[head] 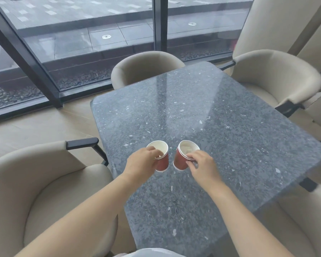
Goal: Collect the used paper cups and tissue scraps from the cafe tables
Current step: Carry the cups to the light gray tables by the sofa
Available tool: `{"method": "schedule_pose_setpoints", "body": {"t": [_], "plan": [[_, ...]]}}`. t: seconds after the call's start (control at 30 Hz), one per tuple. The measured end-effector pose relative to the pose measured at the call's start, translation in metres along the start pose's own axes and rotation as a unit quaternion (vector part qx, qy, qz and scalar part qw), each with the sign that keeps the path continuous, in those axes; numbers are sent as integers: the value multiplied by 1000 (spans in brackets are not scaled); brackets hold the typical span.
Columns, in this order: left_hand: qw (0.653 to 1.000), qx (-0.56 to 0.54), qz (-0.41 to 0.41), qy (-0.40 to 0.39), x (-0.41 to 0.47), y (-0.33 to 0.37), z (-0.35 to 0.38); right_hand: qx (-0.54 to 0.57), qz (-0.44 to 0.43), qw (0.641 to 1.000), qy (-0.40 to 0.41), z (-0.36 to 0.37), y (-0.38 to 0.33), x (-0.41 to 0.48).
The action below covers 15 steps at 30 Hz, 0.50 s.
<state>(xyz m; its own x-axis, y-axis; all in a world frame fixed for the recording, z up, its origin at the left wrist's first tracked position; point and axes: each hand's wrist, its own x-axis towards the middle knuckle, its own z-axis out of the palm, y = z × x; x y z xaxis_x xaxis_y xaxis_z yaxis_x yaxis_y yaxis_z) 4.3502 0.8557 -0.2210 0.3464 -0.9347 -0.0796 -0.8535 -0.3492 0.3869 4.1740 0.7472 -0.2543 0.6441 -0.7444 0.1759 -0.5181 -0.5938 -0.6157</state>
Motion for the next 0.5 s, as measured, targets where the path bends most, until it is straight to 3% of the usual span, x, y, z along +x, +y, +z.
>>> {"method": "schedule_pose_setpoints", "body": {"t": [0.5], "plan": [[961, -25, 269, 56, -91, 42, -66, -53, 23, 984, 167, -63, -113, -134]]}}
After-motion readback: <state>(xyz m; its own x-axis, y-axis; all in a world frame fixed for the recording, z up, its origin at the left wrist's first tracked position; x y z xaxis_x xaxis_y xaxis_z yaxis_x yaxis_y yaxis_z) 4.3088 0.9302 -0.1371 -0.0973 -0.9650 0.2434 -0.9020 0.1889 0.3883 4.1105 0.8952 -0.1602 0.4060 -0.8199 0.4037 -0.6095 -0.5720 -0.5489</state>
